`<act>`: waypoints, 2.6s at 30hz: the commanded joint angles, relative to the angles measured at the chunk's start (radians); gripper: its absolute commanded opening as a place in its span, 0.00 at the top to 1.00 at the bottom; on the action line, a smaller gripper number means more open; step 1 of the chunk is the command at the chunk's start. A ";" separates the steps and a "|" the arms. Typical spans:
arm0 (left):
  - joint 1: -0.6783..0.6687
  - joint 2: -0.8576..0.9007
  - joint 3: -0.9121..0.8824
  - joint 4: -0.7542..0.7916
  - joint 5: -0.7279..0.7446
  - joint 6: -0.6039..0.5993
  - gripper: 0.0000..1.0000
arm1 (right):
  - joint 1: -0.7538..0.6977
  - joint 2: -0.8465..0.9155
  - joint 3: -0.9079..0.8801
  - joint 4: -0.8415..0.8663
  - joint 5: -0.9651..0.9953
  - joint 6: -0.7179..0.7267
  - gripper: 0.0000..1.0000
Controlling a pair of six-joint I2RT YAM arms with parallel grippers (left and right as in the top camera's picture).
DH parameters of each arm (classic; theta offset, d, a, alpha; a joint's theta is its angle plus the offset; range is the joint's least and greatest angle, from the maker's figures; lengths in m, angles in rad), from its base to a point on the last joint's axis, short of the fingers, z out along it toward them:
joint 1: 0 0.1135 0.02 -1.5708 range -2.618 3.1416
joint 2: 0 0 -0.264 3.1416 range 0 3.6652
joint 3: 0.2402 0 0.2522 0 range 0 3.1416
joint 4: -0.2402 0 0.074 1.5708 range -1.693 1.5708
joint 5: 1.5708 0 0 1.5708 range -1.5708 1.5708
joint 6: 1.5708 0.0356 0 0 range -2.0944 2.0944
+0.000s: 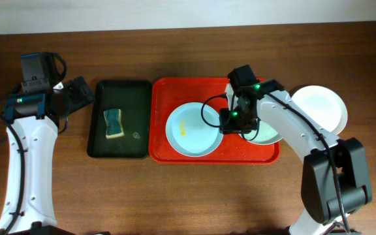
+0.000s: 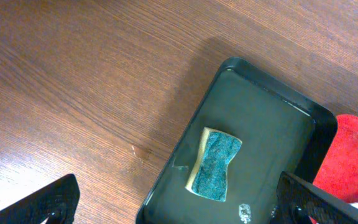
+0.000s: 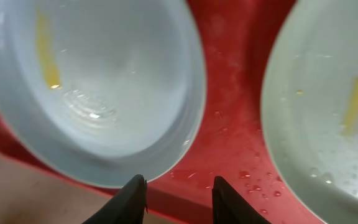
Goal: Clean dirty plates on tray and stack at the side
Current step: 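Grip the pale-green plate rim with the right gripper and tilt it up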
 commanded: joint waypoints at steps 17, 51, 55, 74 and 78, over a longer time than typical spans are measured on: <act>0.003 -0.004 0.016 0.002 -0.008 -0.013 0.01 | 0.075 0.007 -0.154 0.290 0.233 0.134 0.73; 0.003 -0.004 0.016 0.002 -0.008 -0.013 0.01 | 0.075 -0.021 -0.229 0.371 0.235 0.135 0.96; 0.003 -0.004 0.016 0.002 -0.008 -0.014 0.01 | 0.075 -0.037 -0.230 0.325 0.235 0.135 0.96; 0.003 -0.004 0.016 -0.098 0.255 -0.051 0.01 | 0.074 -0.032 -0.230 0.296 0.239 0.134 0.96; 0.002 -0.004 0.016 -0.141 0.259 -0.008 0.03 | 0.074 -0.032 -0.230 0.301 0.239 0.134 0.96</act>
